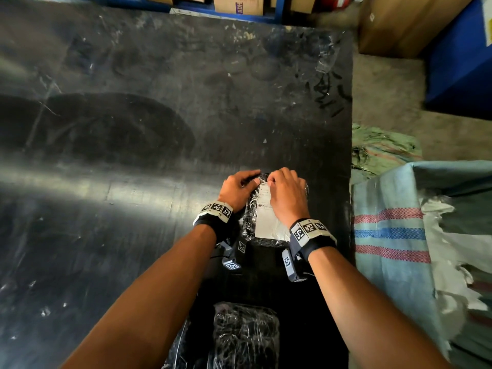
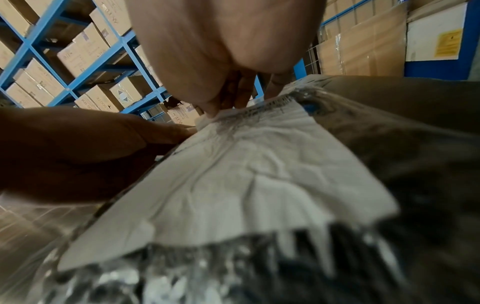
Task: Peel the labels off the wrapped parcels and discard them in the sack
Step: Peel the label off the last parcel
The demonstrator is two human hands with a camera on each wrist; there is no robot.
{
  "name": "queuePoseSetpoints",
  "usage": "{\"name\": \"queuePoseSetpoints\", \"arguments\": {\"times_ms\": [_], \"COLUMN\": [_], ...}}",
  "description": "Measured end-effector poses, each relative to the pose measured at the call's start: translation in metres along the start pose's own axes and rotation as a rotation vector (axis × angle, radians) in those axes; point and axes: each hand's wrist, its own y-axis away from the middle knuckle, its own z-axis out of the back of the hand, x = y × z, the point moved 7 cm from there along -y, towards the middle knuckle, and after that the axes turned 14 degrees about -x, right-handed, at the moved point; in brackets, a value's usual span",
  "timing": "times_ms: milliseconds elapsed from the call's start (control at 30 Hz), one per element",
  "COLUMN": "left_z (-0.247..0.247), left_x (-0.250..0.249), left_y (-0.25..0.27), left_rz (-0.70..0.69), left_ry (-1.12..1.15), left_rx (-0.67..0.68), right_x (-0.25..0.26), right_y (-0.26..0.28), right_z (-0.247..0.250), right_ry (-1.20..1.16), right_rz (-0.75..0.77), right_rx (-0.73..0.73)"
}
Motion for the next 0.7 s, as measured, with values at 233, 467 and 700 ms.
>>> {"name": "queuePoseSetpoints", "arguments": {"times_ms": [233, 467, 700], "left_z": [0.000, -0.006, -0.009], "left_x": [0.001, -0.010, 0.002], "left_y": [0.001, -0.004, -0.010], "left_rz": [0.027, -0.047, 0.019], "left_ry": [0.026, -0.108, -0.027], "left_rx": [-0.020, -0.041, -0.046], "right_x": [-0.010, -0.018, -0.027], "right_y": [0.021, 0.010, -0.003], "right_z": [0.015, 0.009, 0.003], "right_ry": [-0.177, -0.178, -0.279], "right_rz": [0.060, 0.026, -0.030], "right_rx": [-0.123, 0.043, 0.005]}}
